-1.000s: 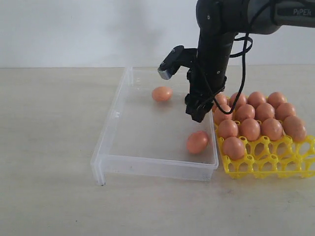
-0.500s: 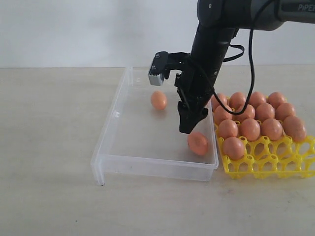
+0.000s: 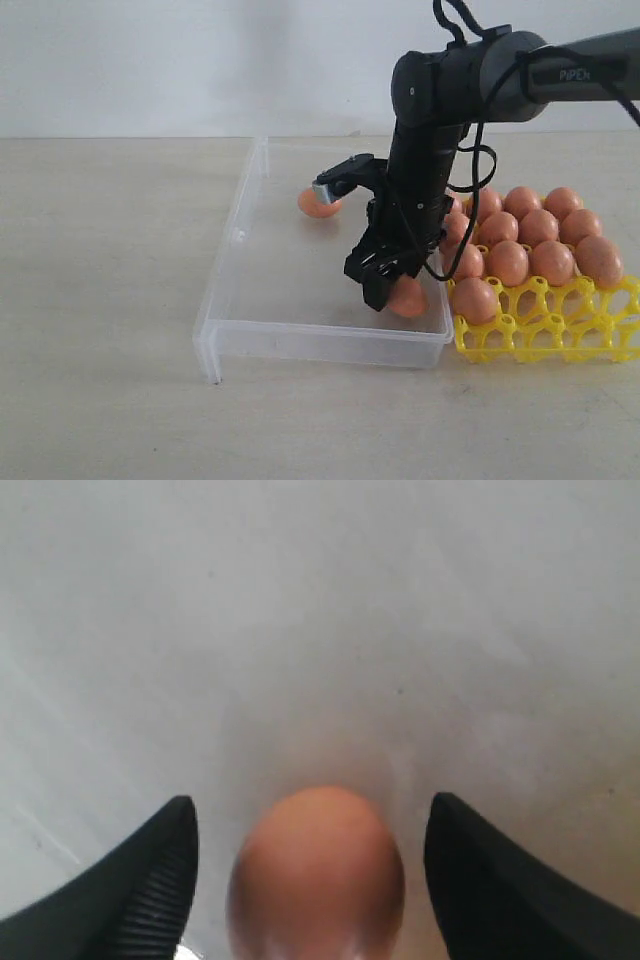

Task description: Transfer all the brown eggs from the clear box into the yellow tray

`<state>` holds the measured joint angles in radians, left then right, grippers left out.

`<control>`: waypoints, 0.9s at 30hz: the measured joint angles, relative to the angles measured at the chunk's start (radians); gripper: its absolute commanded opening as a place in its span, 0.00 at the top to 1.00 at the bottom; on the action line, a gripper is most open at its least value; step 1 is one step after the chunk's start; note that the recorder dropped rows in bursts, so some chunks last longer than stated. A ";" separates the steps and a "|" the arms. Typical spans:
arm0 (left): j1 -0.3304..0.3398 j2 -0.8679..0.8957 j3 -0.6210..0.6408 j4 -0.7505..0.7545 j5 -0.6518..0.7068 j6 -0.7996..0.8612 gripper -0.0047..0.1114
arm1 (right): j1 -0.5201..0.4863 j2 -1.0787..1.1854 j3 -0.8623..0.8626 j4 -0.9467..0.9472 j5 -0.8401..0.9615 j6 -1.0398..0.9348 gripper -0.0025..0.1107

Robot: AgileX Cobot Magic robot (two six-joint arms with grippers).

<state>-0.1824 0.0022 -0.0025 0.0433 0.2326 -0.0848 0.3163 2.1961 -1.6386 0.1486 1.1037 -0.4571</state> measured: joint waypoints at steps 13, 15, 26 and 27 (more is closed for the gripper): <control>0.000 0.000 0.000 0.000 0.000 0.000 0.92 | 0.002 0.027 0.000 0.001 0.014 0.100 0.98; 0.000 0.000 0.000 0.000 0.000 0.000 0.92 | 0.002 0.027 0.000 0.001 0.018 0.103 0.98; 0.000 0.000 0.000 0.000 0.000 0.000 0.92 | 0.002 0.023 -0.002 0.003 -0.003 0.107 0.98; 0.000 0.000 0.000 0.000 0.000 0.000 0.92 | 0.002 0.019 -0.004 0.003 -0.011 0.110 0.98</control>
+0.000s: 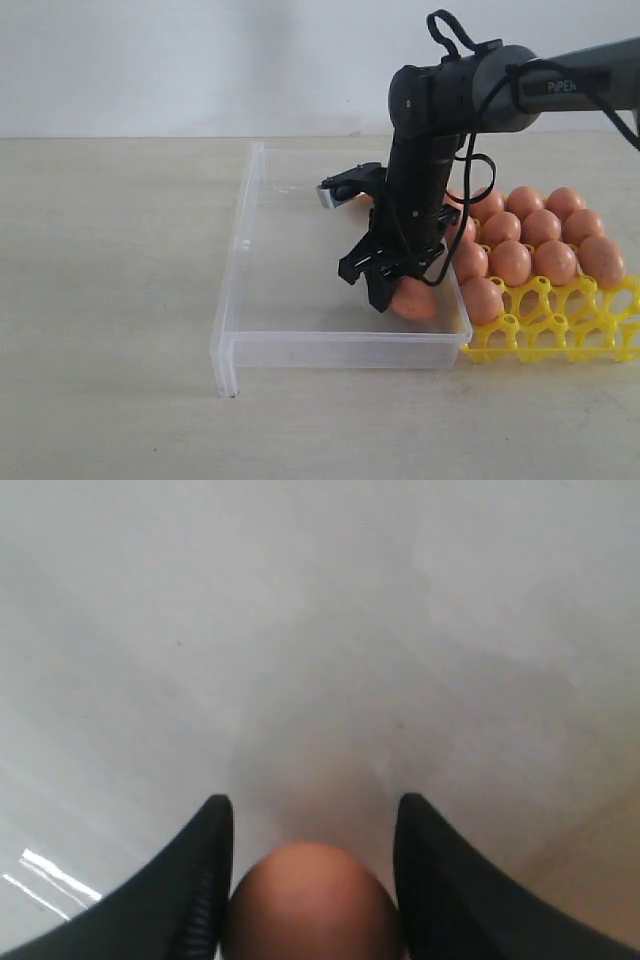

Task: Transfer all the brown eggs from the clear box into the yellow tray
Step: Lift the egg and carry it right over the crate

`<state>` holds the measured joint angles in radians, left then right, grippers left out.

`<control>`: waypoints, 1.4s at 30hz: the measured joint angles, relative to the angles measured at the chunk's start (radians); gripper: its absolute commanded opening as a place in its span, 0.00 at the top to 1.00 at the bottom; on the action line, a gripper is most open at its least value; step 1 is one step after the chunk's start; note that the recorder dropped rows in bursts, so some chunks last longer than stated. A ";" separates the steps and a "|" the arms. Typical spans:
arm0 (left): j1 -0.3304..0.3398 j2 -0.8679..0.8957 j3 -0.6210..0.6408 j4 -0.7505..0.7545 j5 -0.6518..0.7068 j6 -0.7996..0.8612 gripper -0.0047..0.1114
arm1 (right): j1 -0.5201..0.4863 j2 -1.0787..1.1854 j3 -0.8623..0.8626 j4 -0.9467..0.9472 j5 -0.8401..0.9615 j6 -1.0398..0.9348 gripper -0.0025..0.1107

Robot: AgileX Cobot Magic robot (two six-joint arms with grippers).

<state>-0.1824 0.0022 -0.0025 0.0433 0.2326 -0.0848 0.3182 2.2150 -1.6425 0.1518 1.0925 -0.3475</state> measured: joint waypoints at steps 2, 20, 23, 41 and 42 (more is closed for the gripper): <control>0.000 0.000 0.000 0.000 0.000 0.000 0.92 | 0.000 -0.018 -0.002 0.002 -0.032 0.014 0.98; 0.000 0.000 0.000 0.000 0.000 0.000 0.92 | 0.000 -0.130 0.006 0.131 -0.300 0.076 0.98; 0.000 0.000 0.000 0.000 0.000 0.000 0.92 | 0.000 -0.200 0.070 0.200 -0.413 0.068 0.98; 0.000 0.000 0.000 0.000 0.000 0.000 0.92 | -0.202 -0.895 0.950 0.305 -0.998 -0.031 0.98; 0.000 0.000 0.000 0.000 0.000 0.000 0.92 | -0.218 -0.911 0.972 0.305 -0.999 -0.048 0.98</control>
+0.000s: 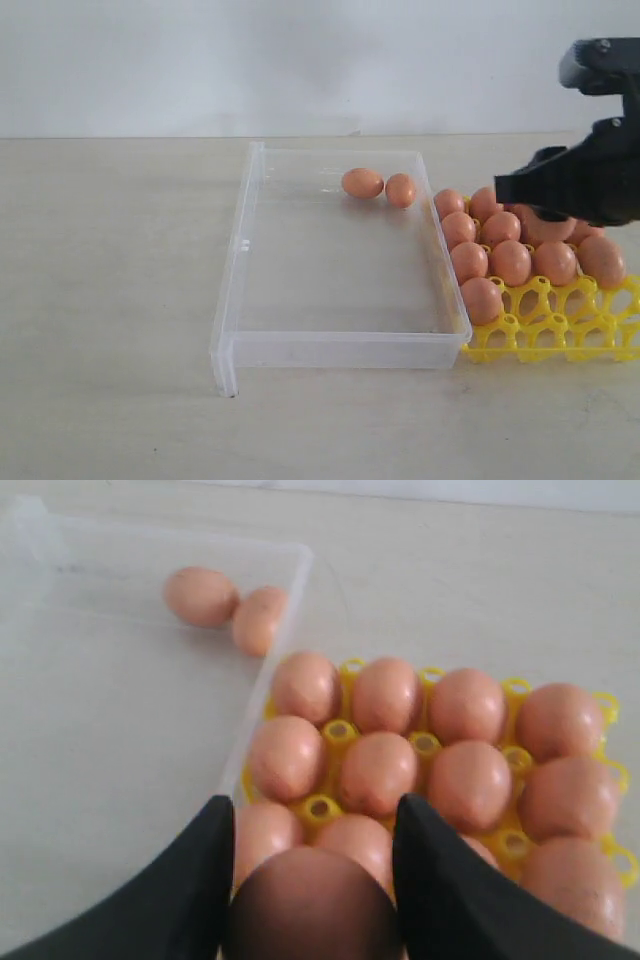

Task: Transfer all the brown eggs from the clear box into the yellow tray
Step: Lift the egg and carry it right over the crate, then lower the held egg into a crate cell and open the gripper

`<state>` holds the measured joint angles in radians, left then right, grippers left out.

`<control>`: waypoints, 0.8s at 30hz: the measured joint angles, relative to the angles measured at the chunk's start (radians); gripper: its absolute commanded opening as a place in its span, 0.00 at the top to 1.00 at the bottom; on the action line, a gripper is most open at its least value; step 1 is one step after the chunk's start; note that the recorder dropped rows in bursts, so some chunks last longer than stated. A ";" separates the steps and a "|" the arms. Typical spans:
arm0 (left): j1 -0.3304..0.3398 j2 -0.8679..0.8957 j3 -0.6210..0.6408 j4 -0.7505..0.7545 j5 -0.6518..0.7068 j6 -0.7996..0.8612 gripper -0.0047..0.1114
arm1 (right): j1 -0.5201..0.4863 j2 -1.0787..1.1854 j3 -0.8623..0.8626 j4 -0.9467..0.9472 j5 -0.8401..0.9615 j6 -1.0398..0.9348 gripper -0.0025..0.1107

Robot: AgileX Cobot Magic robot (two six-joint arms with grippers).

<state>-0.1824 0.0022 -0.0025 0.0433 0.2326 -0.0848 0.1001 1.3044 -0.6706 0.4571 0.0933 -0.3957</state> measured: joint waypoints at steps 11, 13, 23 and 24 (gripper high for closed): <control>0.000 0.000 0.000 0.000 0.000 0.000 0.92 | -0.064 -0.011 0.065 0.000 0.035 -0.250 0.98; 0.000 0.000 0.000 0.000 0.000 0.000 0.92 | -0.064 -0.004 0.065 0.000 0.035 -0.267 0.98; 0.000 0.000 0.000 0.000 0.000 0.000 0.92 | -0.064 0.148 0.065 0.000 -0.013 -0.284 0.98; 0.000 0.000 0.000 0.000 0.000 0.000 0.92 | -0.064 0.156 0.065 0.000 -0.013 -0.284 0.98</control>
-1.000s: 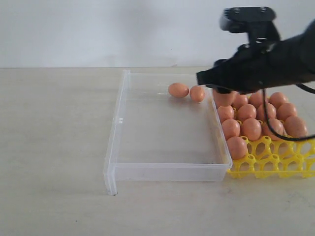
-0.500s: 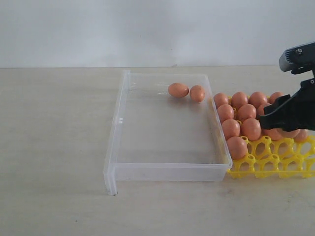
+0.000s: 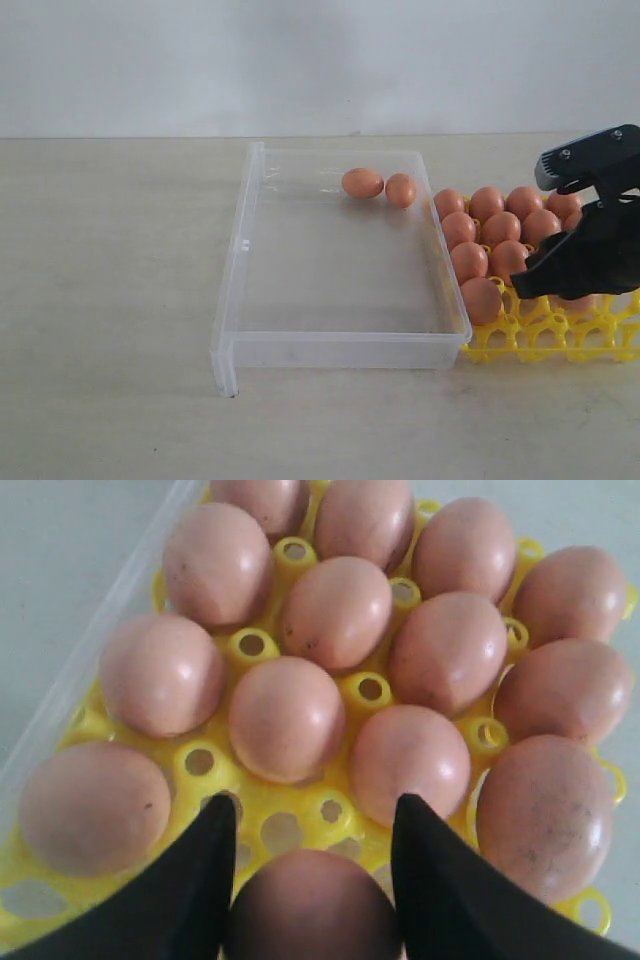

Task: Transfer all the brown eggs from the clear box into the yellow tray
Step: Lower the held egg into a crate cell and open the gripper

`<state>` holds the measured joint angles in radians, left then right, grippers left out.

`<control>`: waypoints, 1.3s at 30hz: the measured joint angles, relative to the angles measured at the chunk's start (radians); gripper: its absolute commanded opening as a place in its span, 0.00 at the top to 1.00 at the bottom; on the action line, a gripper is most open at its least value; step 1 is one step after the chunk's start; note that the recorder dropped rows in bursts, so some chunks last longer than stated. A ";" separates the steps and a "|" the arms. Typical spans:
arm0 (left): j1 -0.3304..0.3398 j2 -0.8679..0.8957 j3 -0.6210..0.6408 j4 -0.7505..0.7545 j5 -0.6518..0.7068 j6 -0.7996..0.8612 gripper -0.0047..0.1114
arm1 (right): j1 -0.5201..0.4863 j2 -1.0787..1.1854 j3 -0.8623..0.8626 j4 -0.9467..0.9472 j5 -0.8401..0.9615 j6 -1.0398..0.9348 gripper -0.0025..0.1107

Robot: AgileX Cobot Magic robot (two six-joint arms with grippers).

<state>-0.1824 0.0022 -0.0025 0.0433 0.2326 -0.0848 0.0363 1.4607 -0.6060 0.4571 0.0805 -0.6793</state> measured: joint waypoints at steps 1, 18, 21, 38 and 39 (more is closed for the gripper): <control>0.000 0.000 0.000 0.000 0.000 0.000 0.92 | 0.000 0.005 0.000 0.000 -0.002 0.000 0.98; 0.000 0.000 0.000 0.000 0.000 0.000 0.92 | 0.097 0.009 0.000 0.000 -0.141 0.048 0.98; 0.000 0.000 0.000 0.000 0.000 0.000 0.92 | 0.102 0.015 0.000 0.000 -0.174 0.048 0.98; 0.000 0.000 0.000 0.000 0.000 0.000 0.92 | 0.103 0.128 0.000 0.000 -0.207 0.106 0.98; 0.000 0.000 0.000 0.000 0.000 0.000 0.92 | 0.103 0.130 0.000 0.000 -0.212 0.113 0.98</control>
<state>-0.1824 0.0022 -0.0025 0.0433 0.2326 -0.0848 0.1395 1.5910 -0.6060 0.4571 -0.1314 -0.5661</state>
